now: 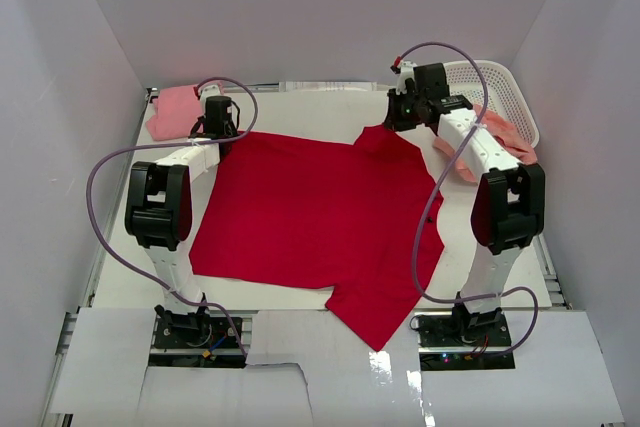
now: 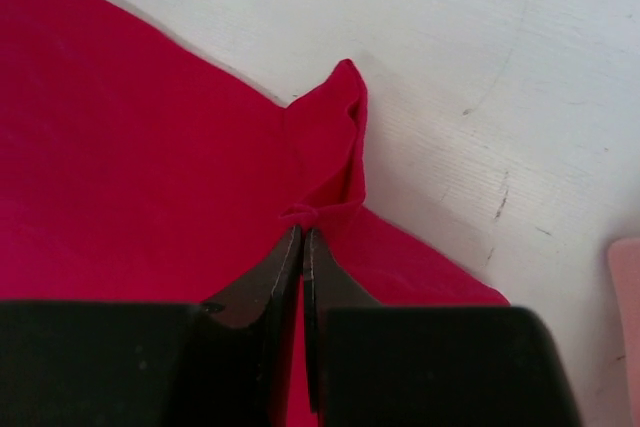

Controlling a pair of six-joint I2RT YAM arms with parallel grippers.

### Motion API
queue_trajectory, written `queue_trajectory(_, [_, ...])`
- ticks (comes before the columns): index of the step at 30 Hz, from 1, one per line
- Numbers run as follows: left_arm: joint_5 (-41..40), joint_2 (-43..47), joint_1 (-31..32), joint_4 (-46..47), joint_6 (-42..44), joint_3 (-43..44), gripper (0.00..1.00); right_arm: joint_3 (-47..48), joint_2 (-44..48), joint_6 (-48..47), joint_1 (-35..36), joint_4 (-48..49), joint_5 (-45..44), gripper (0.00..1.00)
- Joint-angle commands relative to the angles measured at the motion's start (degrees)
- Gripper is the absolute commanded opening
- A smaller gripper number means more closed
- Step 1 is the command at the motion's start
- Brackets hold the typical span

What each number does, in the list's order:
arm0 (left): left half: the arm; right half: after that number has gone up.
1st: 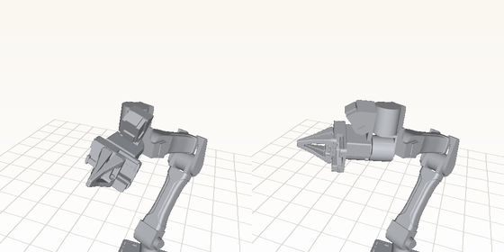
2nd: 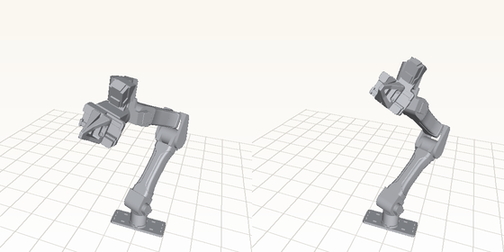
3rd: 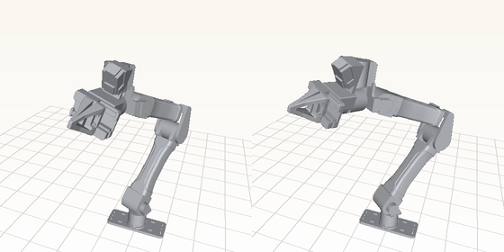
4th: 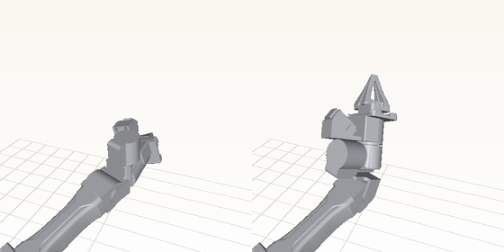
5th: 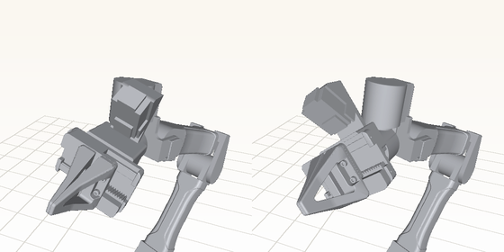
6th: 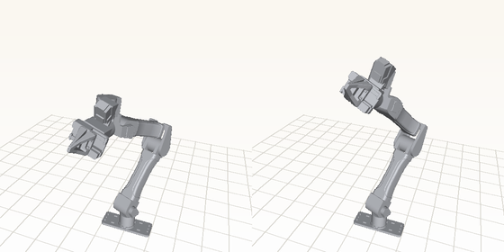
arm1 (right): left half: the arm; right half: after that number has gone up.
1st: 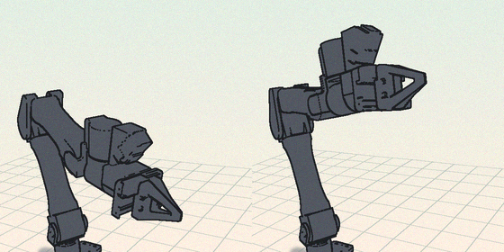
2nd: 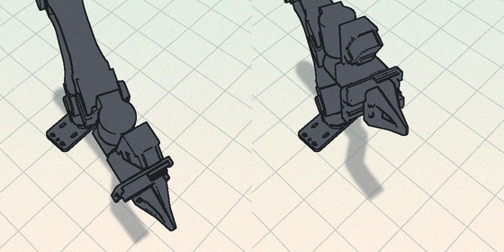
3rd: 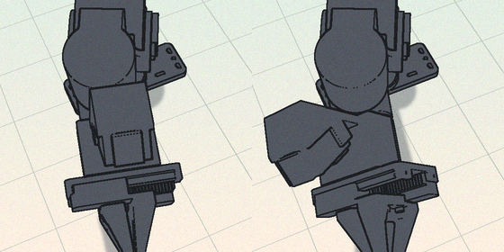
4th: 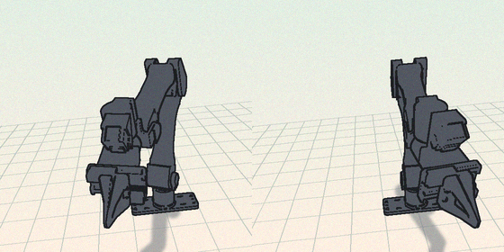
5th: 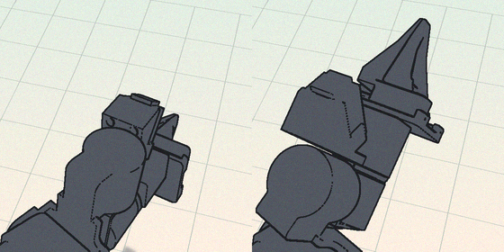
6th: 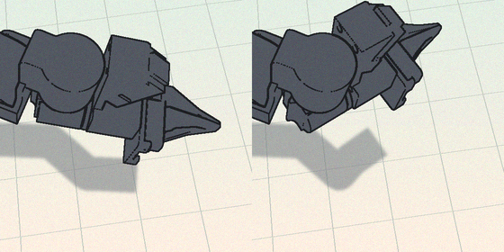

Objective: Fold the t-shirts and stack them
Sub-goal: Grap the side of the flattened tshirt furthest away from the robot with both arms

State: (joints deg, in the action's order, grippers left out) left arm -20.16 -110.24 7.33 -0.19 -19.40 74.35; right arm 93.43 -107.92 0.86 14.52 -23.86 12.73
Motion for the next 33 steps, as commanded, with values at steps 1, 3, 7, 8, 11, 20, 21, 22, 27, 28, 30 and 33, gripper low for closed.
queue_trajectory(1, [-1.11, 5.12, -0.39, -1.92, -0.20, 0.89, 0.00, -1.84, 5.08, -0.60, 0.77, 1.71, 0.01, 0.08])
queue_trajectory(3, [-0.50, 4.68, -0.48, -3.14, -0.38, 1.67, 0.00, -2.37, 6.05, -0.51, 0.77, 1.36, -0.16, 0.08])
queue_trajectory(7, [0.39, 4.33, -0.83, -4.30, -0.81, 2.21, 0.00, -4.21, 9.38, -0.60, 0.77, 0.48, -0.69, 0.08])
queue_trajectory(8, [0.47, 4.50, -0.83, -4.30, -0.90, 2.03, 0.00, -5.00, 9.83, -0.60, 0.77, 0.39, -0.95, 0.08])
queue_trajectory(11, [0.83, 5.56, -0.83, -3.95, -1.26, 0.98, 0.00, -5.89, 11.59, -0.51, 0.77, 0.04, -0.96, 0.08])
queue_trajectory(20, [0.30, 7.31, -0.83, -4.56, -1.08, 0.62, 0.00, -8.96, 15.45, -0.60, 0.86, -0.93, -0.52, 0.08])
queue_trajectory(21, [0.21, 7.40, -0.83, -4.82, -0.99, 0.62, 0.00, -9.31, 15.81, -0.51, 0.77, -0.84, -0.60, 0.08])
queue_trajectory(22, [0.12, 7.49, -0.83, -4.91, -1.08, 0.62, 0.00, -9.93, 16.24, -0.60, 0.86, -1.01, -0.69, 0.08])
queue_trajectory(27, [-0.31, 7.93, -0.83, -6.57, -1.60, 0.89, 0.00, -10.37, 17.30, -0.60, 0.86, -2.59, -1.31, 0.08])
queue_trajectory(28, [-0.23, 7.84, -0.92, -6.93, -1.78, 0.98, 0.00, -10.72, 17.56, -0.60, 0.86, -2.60, -1.31, 0.08])
queue_trajectory(30, [-0.23, 7.76, -1.00, -7.72, -2.31, 1.06, 0.00, -11.25, 18.53, -0.60, 0.86, -2.60, -1.57, 0.08])
queue_trajectory(33, [-0.05, 7.49, -1.00, -8.43, -2.49, 1.15, 0.00, -12.13, 19.85, -0.51, 0.86, -3.21, -1.66, 0.08])
